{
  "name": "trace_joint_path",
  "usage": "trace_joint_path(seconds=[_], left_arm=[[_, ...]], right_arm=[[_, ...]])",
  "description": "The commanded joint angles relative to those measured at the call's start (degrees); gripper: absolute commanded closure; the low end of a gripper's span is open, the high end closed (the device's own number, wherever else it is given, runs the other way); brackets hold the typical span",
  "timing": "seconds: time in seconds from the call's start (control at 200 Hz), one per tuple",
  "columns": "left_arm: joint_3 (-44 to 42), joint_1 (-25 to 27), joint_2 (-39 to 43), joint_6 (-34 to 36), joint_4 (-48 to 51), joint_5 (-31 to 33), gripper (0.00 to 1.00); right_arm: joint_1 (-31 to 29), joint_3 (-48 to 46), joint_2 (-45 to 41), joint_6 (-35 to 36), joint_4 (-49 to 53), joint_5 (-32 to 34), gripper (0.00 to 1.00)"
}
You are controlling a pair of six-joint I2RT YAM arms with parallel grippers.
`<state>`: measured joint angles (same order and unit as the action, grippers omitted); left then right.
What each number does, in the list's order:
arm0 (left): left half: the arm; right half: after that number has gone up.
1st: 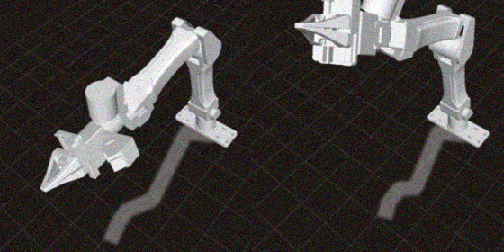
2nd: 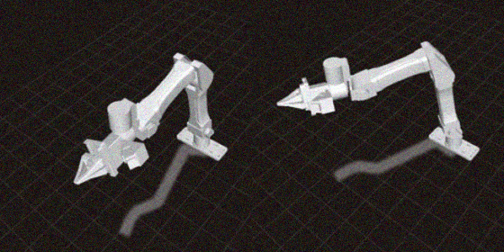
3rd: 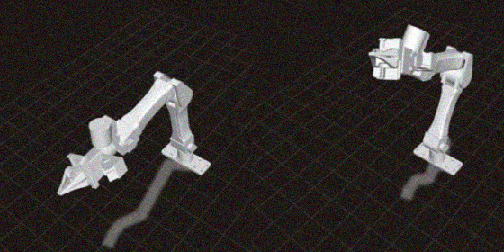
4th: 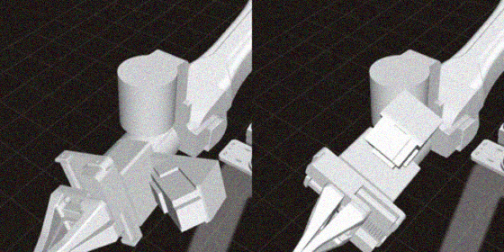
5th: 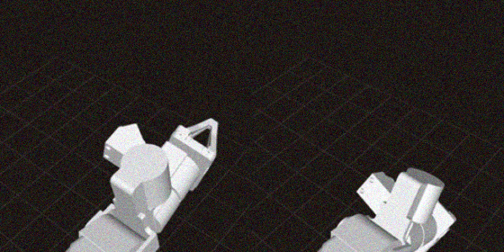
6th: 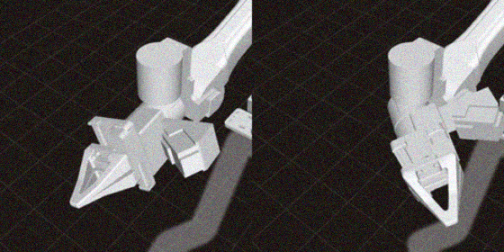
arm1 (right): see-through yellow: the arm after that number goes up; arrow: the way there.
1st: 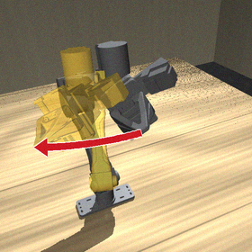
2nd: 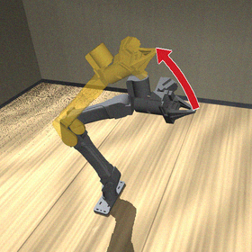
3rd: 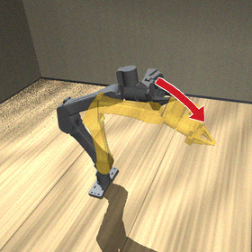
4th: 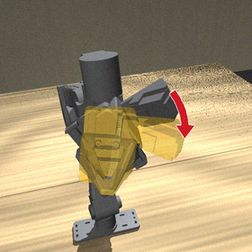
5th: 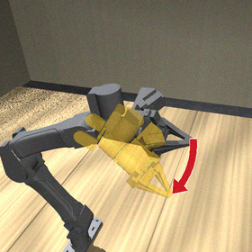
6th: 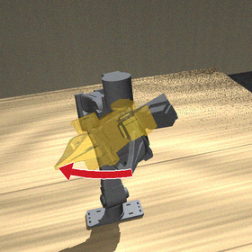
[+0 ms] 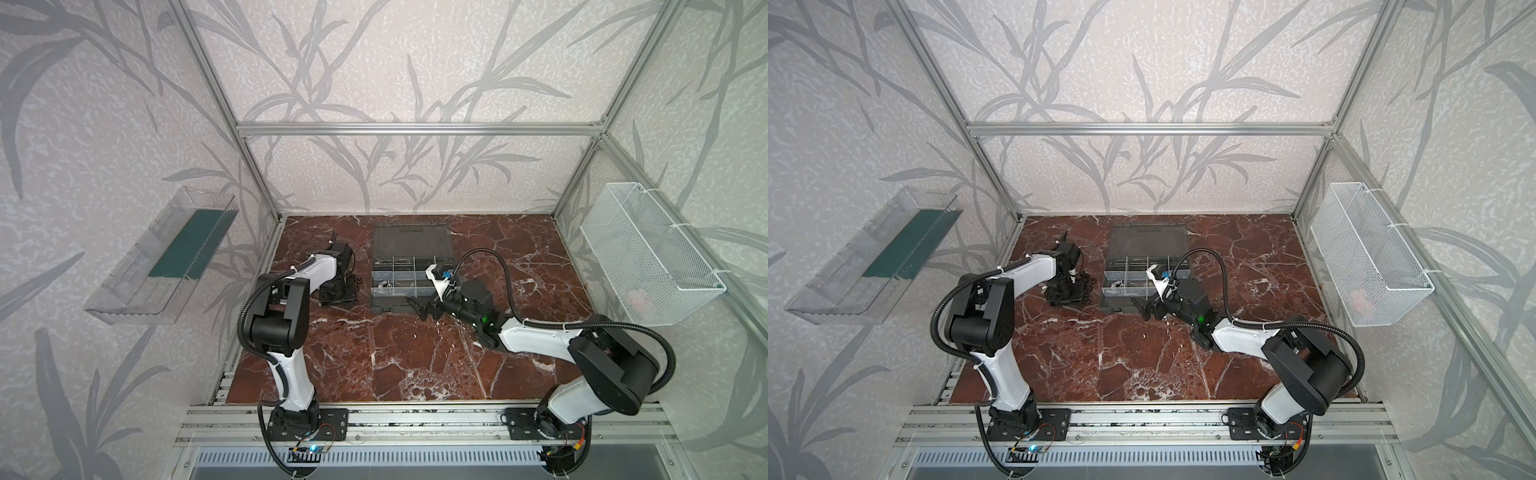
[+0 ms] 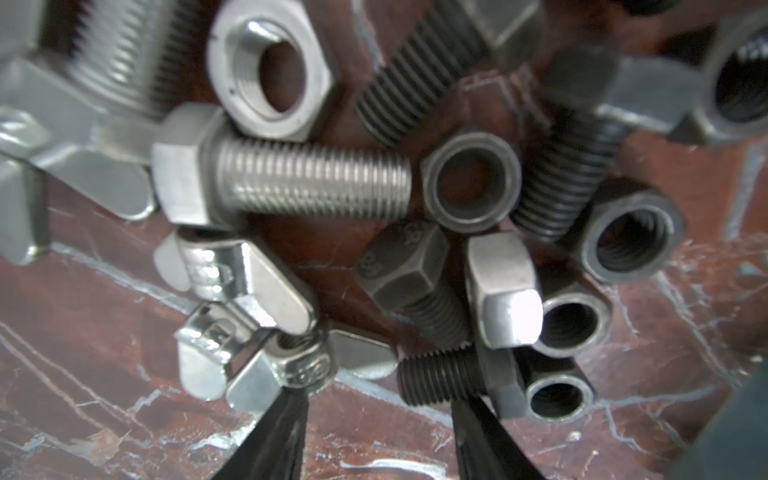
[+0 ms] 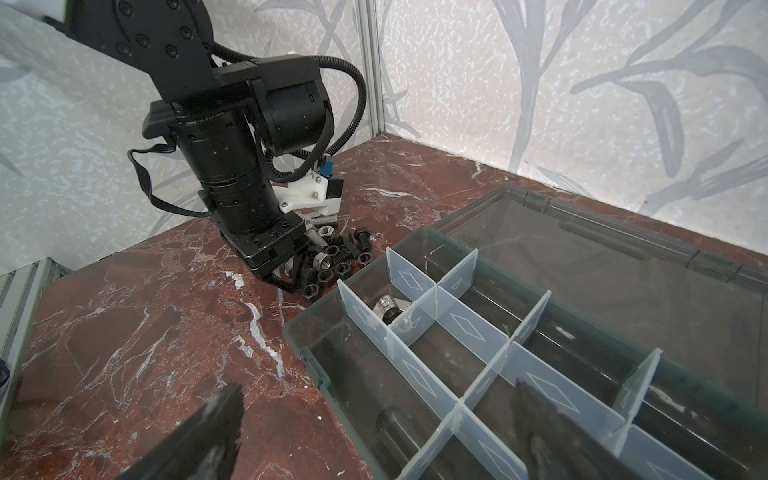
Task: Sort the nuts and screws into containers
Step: 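Close the left gripper on the silver wing nut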
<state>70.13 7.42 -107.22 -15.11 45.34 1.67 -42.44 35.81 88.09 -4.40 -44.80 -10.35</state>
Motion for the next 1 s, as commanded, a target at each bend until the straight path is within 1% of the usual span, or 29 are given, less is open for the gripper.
trace_joint_path(seconds=[0.0,0.13,0.32,0.525,0.755,0.835,0.9,1.0], left_arm=[[-0.3,-1.5,2.6,-1.1,-0.4,1.7,0.45],[-0.4,-2.6,3.0,-1.6,-0.4,2.4,0.45],[-0.2,-3.6,2.1,-2.4,-0.6,1.2,0.45],[-0.8,-5.9,2.7,-3.4,-1.5,-0.1,0.45],[-0.7,-6.2,1.7,-4.0,-1.7,-2.2,0.45],[-0.9,-6.3,1.5,-4.2,-2.2,-4.2,0.45],[-1.0,-6.4,1.5,-4.5,-2.6,-5.6,0.46],[-1.1,-6.4,1.5,-4.5,-2.8,-6.2,0.47]], right_arm=[[-0.3,0.3,0.2,0.0,-1.0,0.7,0.01],[-0.3,0.3,0.1,0.1,-0.9,0.7,0.01],[-0.3,0.3,0.1,-0.2,-0.9,0.5,0.01],[-0.3,0.3,0.0,-0.2,-0.8,0.5,0.01],[-0.3,0.6,0.3,-0.2,-0.7,0.5,0.01],[-0.3,0.6,0.5,-0.2,-0.6,0.3,0.01],[-0.3,0.7,0.6,-0.3,-0.6,0.1,0.01],[-0.3,0.7,0.7,-0.3,-0.6,0.3,0.01]])
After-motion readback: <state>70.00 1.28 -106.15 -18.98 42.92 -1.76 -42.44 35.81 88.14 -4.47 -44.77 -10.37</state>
